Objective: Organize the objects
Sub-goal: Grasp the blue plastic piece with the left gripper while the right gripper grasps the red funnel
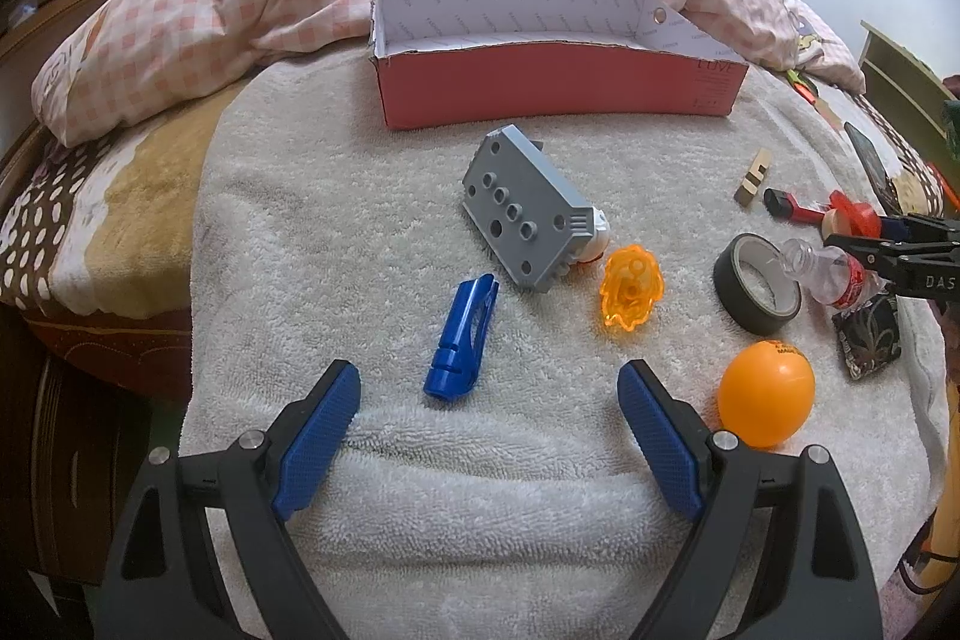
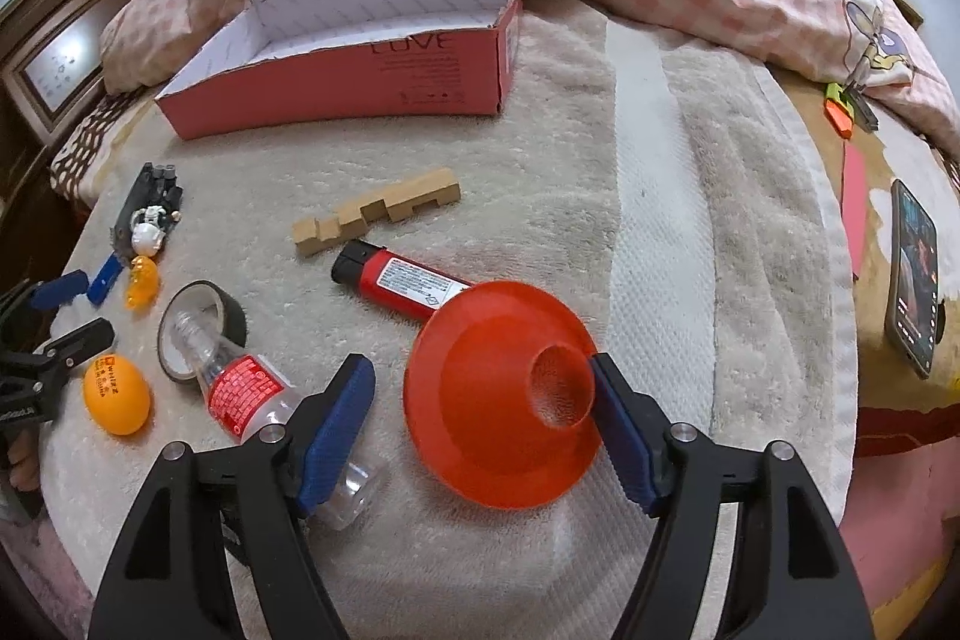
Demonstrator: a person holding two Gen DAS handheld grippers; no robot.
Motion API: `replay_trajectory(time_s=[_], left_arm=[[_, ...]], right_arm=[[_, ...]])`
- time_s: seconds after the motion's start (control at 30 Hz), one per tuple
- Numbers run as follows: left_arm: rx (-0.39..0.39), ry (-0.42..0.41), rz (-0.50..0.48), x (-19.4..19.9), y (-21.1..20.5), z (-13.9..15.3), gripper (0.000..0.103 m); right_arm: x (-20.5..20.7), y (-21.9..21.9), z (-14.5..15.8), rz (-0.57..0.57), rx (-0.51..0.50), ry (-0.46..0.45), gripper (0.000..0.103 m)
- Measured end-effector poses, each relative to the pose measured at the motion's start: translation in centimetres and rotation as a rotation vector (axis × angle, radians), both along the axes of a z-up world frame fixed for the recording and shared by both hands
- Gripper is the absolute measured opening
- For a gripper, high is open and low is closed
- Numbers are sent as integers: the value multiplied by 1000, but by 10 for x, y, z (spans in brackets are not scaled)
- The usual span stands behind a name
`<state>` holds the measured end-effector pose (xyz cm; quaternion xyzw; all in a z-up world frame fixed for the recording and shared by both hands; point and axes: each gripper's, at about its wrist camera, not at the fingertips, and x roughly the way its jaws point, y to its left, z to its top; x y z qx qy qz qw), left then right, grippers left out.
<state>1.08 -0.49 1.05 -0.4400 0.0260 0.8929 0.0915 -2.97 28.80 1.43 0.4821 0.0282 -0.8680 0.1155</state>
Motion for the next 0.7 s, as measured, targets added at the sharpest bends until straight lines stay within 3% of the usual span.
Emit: replay_trajectory(time_s=[0.23,0.43,0.7], left_arm=[[-18,-4,10,0,-1,0,88],[-45,-41,59,-8,-1,-1,87],[-60,-40,62,-9,1,-2,87]], right_arm=[[3,5,7,5,12,44,74],[-7,8,-8,24,13,-5,74],[-5,6,-7,26,21,24,69]])
